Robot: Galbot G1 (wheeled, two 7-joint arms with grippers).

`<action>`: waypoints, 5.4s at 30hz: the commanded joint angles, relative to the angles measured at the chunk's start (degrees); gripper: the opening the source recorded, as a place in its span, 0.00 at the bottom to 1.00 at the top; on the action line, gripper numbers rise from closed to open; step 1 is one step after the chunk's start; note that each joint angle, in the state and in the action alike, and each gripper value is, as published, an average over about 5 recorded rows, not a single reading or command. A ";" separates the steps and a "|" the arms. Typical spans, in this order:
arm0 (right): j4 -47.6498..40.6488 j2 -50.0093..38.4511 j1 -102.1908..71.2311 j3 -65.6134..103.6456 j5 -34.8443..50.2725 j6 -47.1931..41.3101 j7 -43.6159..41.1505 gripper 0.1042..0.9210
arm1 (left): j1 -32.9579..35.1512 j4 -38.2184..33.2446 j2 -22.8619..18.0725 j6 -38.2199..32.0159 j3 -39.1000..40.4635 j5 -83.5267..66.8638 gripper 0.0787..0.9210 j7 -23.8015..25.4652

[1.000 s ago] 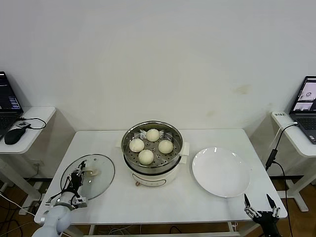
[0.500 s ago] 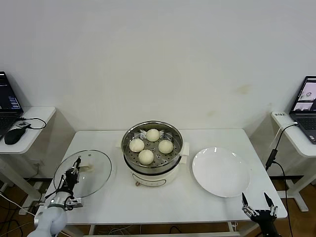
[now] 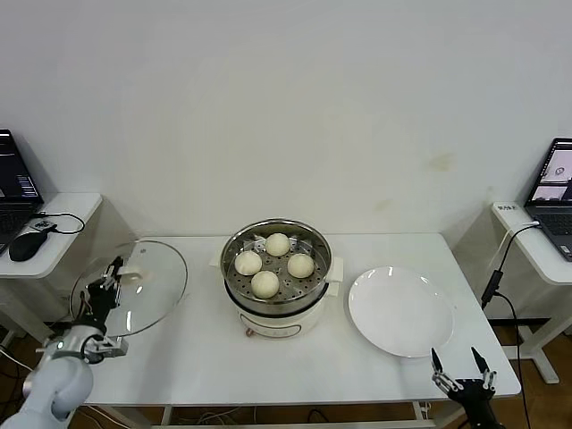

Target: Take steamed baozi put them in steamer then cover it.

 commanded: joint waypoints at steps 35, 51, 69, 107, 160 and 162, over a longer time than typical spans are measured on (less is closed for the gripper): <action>-2.16 6.25 0.05 -4.95 -20.34 3.53 2.33 0.88 | -26.83 -6.41 -15.35 19.40 35.12 15.64 0.07 19.34; -3.37 6.34 0.32 -5.60 -20.45 4.37 2.69 0.88 | -29.57 3.09 -19.46 19.40 35.80 16.50 0.07 19.51; -3.89 6.43 0.39 -6.05 -20.39 4.25 2.56 0.88 | -29.09 1.91 -20.36 19.69 36.35 15.83 0.07 20.02; -4.47 6.17 0.11 -6.90 -20.49 4.11 2.33 0.88 | -18.94 -12.08 -15.84 19.26 32.39 11.09 0.52 18.24; 7.09 -1.24 -2.02 -15.15 -12.02 -1.56 1.85 0.88 | 32.59 -19.98 -22.80 -14.94 -1.40 -63.57 0.88 -2.11; 7.63 -1.54 -2.09 -15.11 -11.70 -2.32 1.75 0.88 | 32.68 -20.20 -23.25 -14.96 -1.30 -63.21 0.88 -1.87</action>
